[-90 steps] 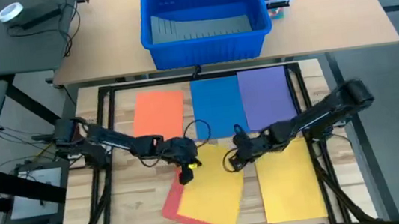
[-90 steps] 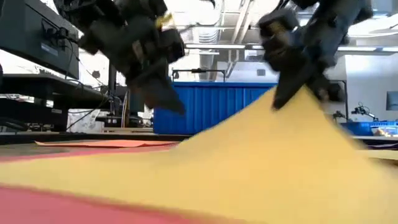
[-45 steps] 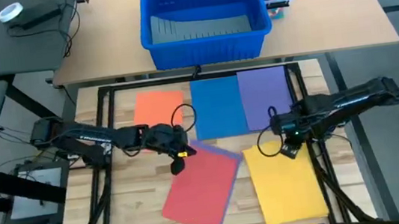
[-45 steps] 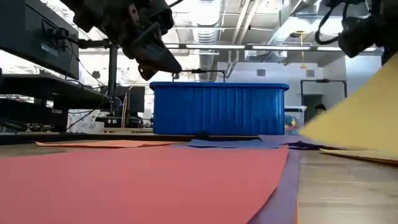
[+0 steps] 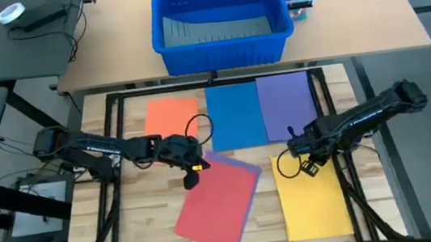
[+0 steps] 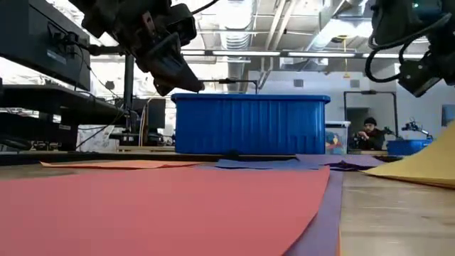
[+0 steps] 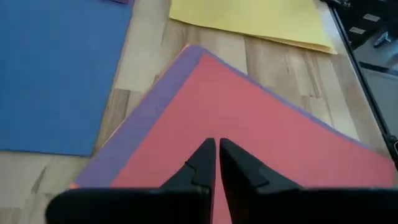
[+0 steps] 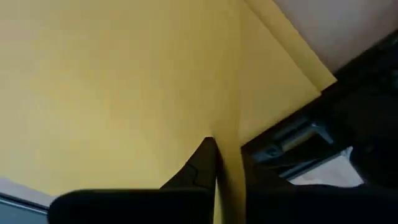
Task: Organize paper
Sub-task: Stack the yellow paper on top of the other yellow papers
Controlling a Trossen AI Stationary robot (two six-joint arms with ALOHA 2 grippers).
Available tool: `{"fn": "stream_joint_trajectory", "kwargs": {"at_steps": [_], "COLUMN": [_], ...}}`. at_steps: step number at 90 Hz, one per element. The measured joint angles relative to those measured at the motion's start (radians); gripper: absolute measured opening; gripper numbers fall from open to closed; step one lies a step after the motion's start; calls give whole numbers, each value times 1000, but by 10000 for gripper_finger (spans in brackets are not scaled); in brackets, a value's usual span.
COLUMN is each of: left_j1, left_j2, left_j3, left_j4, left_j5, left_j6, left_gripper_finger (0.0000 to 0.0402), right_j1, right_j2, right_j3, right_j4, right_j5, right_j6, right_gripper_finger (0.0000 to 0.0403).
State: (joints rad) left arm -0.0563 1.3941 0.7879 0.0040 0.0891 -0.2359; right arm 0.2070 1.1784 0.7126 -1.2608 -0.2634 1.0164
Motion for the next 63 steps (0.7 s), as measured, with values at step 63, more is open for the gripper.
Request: {"fn": "stream_joint_trajectory", "kwargs": {"at_steps": [63], "left_j1": [13], "left_j2": [0], "left_j3": [0], "left_j4": [-26], "left_j5": [0], "left_j6": [2], "left_gripper_finger": [6], "right_j1": [-14], "right_j2": [35], "right_j3": [37], "right_j4": [-83], "right_j5": [0], "right_j6": [0], "right_gripper_finger": [128]}}
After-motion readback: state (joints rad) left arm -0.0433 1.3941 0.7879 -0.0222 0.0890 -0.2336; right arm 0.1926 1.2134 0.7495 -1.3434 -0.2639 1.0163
